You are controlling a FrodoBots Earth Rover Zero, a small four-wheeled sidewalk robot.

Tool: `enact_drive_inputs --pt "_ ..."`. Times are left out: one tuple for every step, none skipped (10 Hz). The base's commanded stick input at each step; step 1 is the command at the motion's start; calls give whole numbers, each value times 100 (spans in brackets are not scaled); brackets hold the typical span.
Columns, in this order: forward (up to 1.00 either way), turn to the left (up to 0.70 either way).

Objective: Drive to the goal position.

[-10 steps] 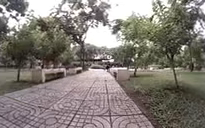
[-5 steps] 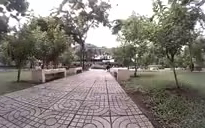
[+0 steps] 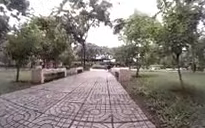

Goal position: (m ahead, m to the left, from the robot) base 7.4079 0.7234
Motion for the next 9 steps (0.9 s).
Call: enact_drive_inputs --pt "0 0" --pt "0 0" --pt "0 0" --pt "0 0" --pt "0 0" --pt "0 0" --pt "70 0" --pt "70 0" --pt "70 0"
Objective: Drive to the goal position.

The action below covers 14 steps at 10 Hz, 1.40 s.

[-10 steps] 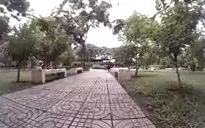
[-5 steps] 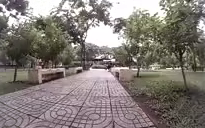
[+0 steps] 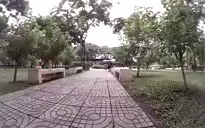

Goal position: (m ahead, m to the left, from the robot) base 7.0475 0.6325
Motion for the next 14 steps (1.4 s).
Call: enact_drive_inputs --pt "70 0" --pt "70 0" --pt "70 0" --pt "70 0" --pt "70 0" --pt "70 0" --pt "70 0" --pt "70 0" --pt "70 0" --pt "70 0" --pt "70 0" --pt "70 0" --pt "70 0" --pt "70 0"
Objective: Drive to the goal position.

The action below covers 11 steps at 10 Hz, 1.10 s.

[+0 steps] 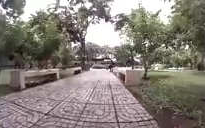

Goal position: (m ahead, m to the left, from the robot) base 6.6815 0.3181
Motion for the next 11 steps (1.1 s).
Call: enact_drive_inputs --pt "70 0" --pt "70 0" --pt "70 0" --pt "70 0" --pt "70 0" --pt "70 0" --pt "70 0" --pt "70 0" --pt "70 1" --pt "70 11" --pt "70 21"
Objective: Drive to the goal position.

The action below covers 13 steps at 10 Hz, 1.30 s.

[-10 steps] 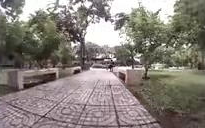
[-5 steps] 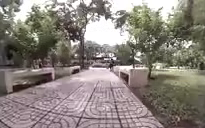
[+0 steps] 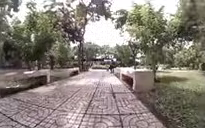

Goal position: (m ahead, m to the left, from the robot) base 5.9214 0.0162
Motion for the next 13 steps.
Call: enact_drive_inputs --pt "70 0" --pt "70 0" --pt "70 0" --pt "70 0" --pt "70 0" --pt "70 0" --pt "70 0" --pt "70 0" --pt "70 0" --pt "70 22" --pt "70 0" --pt "70 0" --pt "70 0"
